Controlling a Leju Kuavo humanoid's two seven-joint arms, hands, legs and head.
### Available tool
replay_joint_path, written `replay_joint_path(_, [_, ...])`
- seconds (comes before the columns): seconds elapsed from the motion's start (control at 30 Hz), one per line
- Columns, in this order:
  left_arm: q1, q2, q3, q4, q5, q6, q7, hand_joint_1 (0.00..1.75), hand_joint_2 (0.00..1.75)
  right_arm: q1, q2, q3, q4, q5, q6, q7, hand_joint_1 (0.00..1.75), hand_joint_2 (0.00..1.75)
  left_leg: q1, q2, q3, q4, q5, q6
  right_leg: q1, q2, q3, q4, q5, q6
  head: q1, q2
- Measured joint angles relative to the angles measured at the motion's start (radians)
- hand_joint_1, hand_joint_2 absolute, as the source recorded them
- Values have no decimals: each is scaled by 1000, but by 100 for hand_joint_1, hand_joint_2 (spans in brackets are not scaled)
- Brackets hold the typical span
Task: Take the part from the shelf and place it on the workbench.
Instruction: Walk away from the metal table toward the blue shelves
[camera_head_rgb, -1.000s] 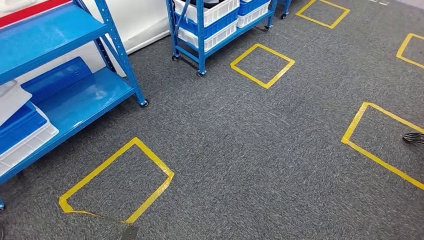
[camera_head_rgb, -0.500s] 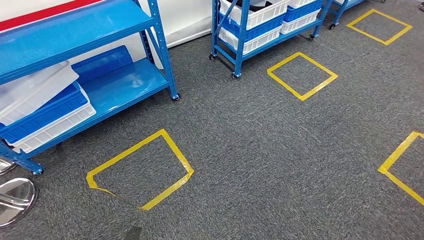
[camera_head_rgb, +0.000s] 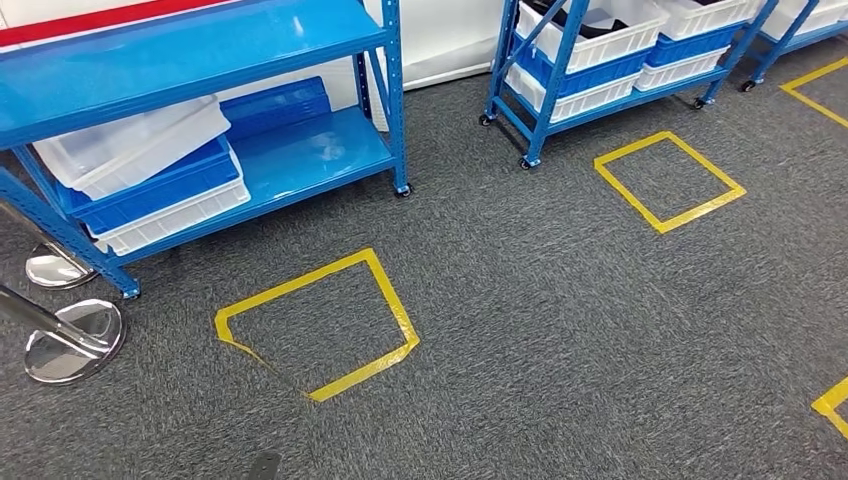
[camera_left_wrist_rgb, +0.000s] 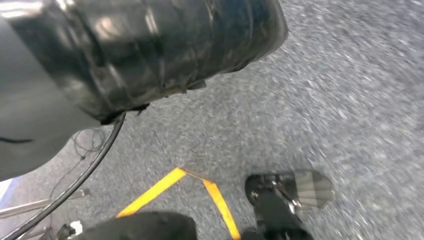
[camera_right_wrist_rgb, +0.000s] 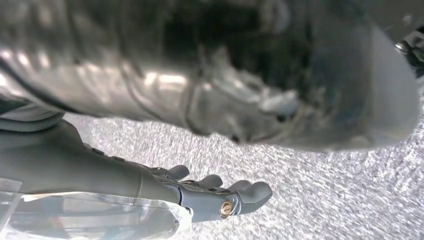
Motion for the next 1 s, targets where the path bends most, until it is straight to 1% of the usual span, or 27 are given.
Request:
replay_joint_path(0.03, [1, 0, 0, 0, -1, 0, 5, 0, 0, -1, 1, 1, 0, 1, -2, 2, 0, 0, 2, -10, 3, -5, 3, 6, -2, 16, -1, 10, -10, 5, 1, 0])
replay_joint_path(0.07, [0, 0, 0, 0, -1, 0, 11, 0, 0, -1, 2, 2, -1, 2, -3, 4, 0, 0, 5, -21, 6, -10, 6, 12, -5, 41, -13, 38, -31, 9, 3, 0])
replay_joint_path(0.13, [-2, -1, 0, 0, -2, 0, 20, 0, 0, 2, 3, 3, -1, 3, -3, 7, 0, 0, 6, -43, 6, -13, 9, 21, -7, 93, -67, 153, -92, 11, 8, 0])
replay_joint_path(0.17, [-2, -1, 0, 0, -2, 0, 23, 0, 0, 5, 3, 3, -1, 3, -3, 9, 0, 0, 6, -56, 6, -13, 9, 23, -7, 103, -100, 217, -118, 12, 10, 0])
replay_joint_path(0.2, [-1, -2, 0, 0, -2, 0, 26, 0, 0, 7, 4, 4, -1, 3, -3, 10, 0, 0, 5, -70, 6, -12, 9, 24, -7, 107, -123, 261, -127, 12, 10, 0])
replay_joint_path(0.23, [1, -2, 0, 0, -2, 1, 28, 0, 0, 9, 5, 5, -1, 4, -3, 10, 0, 0, 5, -85, 6, -11, 9, 24, -8, 108, -131, 268, -114, 12, 10, 0])
replay_joint_path(0.27, [3, -2, 0, 0, -2, 1, 29, 0, 0, 9, 5, 6, -1, 4, -3, 11, 0, 0, 5, -100, 6, -9, 8, 23, -10, 111, -122, 238, -84, 12, 10, 0])
replay_joint_path(0.3, [4, -2, 0, 0, -2, 1, 29, 0, 0, 9, 5, 7, -1, 4, -3, 12, 0, 0, 6, -115, 6, -7, 7, 21, -13, 123, -98, 176, -42, 11, 10, 0])
replay_joint_path(0.33, [4, -2, 0, 0, -2, 1, 29, 0, 0, 9, 5, 8, -1, 4, -3, 12, 0, 0, 7, -129, 5, -3, 6, 18, -16, 145, -72, 113, -9, 10, 10, 0])
replay_joint_path(0.37, [4, -2, 0, 0, -2, 2, 29, 0, 0, 10, 5, 8, 0, 4, -3, 12, 0, 0, 6, -140, 2, 2, 4, 14, -18, 172, -51, 61, 10, 9, 10, 0])
replay_joint_path(0.4, [3, -2, 0, 0, -2, 2, 29, 0, 0, 10, 5, 8, 0, 4, -4, 12, 0, 0, 6, -150, -2, 6, 3, 9, -19, 192, -40, 31, 18, 8, 9, 0])
replay_joint_path(0.43, [3, -2, 0, 0, -2, 2, 30, 0, 0, 9, 5, 8, 0, 4, -4, 12, 0, 0, 7, -157, -6, 9, 3, 4, -18, 202, -38, 24, 14, 6, 9, 0])
replay_joint_path(0.47, [4, -1, 0, 0, -2, 2, 30, 0, 0, 8, 6, 8, 0, 5, -4, 12, 0, 0, 7, -166, -9, 10, 4, -3, -15, 200, -39, 22, 13, 4, 9, 0])
replay_joint_path(0.5, [5, -1, 0, 0, -2, 2, 30, 0, 0, 7, 6, 8, 0, 5, -4, 12, 0, 0, 10, -176, -12, 8, 7, -10, -13, 189, -37, 22, 14, 0, 9, 0])
replay_joint_path(0.53, [8, -1, 0, 0, -2, 2, 30, 0, 0, 6, 6, 8, 0, 5, -4, 12, 0, 0, 11, -175, -14, 9, 7, -14, -13, 178, -34, 19, 17, -6, 9, 0])
replay_joint_path(0.57, [9, -1, 0, 0, -2, 2, 31, 0, 0, 6, 7, 8, 0, 5, -4, 13, 0, 0, 10, -157, -20, 19, 2, -19, -13, 167, -30, 15, 20, -12, 6, 0])
replay_joint_path(0.6, [9, -1, 0, 0, -2, 2, 31, 0, 0, 6, 7, 8, 0, 6, -4, 13, 0, 0, 9, -130, -33, 45, -14, -23, -14, 153, -27, 11, 22, -19, 4, 0])
replay_joint_path(0.67, [5, -1, 0, 0, -2, 1, 31, 0, 0, 9, 8, 8, 0, 6, -5, 15, 0, 0, 8, -71, -85, 150, -68, -28, -10, 122, -25, 8, 23, -29, 0, 0])
replay_joint_path(0.7, [4, -1, 0, 0, -2, 1, 31, 0, 0, 10, 8, 8, 0, 7, -6, 17, 0, 0, 9, -62, -116, 212, -93, -31, -7, 105, -25, 8, 22, -32, 0, 0])
replay_joint_path(0.73, [3, -1, 0, 0, -2, 1, 31, 0, 0, 10, 8, 8, 0, 7, -7, 19, 0, 0, 10, -57, -139, 257, -106, -33, -5, 90, -24, 9, 20, -34, 0, 0])
replay_joint_path(0.77, [5, -1, 0, 0, -2, 1, 32, 0, 0, 10, 8, 8, 1, 7, -10, 22, 0, 0, 11, -54, -146, 271, -102, -33, -3, 75, -23, 9, 18, -35, 0, 0])
replay_joint_path(0.8, [6, -2, 0, 0, -2, 0, 32, 0, 0, 9, 8, 8, 1, 8, -15, 26, 0, 0, 11, -49, -134, 250, -82, -33, -2, 62, -22, 9, 16, -35, 0, 0])
replay_joint_path(0.83, [7, -2, 0, 0, -2, 0, 32, 0, 0, 8, 9, 9, 1, 8, -19, 29, 0, 0, 10, -40, -105, 195, -52, -30, -2, 50, -19, 9, 14, -33, 0, 0])
replay_joint_path(0.9, [5, -2, 0, 0, -2, 1, 32, 0, 0, 7, 9, 9, 1, 10, -27, 33, 0, 0, 2, 4, -38, 68, -7, -18, 2, 29, -12, 9, 8, -27, 0, 0])
replay_joint_path(0.93, [3, -2, 0, 0, -2, 1, 32, 0, 0, 7, 9, 9, 1, 10, -29, 34, 0, 0, -2, 19, -17, 30, 1, -12, 4, 21, -9, 9, 5, -22, 1, 0])
replay_joint_path(0.97, [2, -1, 0, 0, -2, 1, 32, 0, 0, 6, 9, 9, 1, 10, -31, 34, 0, 0, -7, 26, -10, 14, 0, -6, 6, 13, -7, 9, 2, -17, 1, 0])
replay_joint_path(1.0, [3, -1, 0, 0, -2, 1, 33, 0, 0, 4, 10, 9, 1, 10, -33, 35, 0, 0, -10, 15, -12, 13, 1, 0, 7, 4, -4, 6, 1, -12, 1, 0])
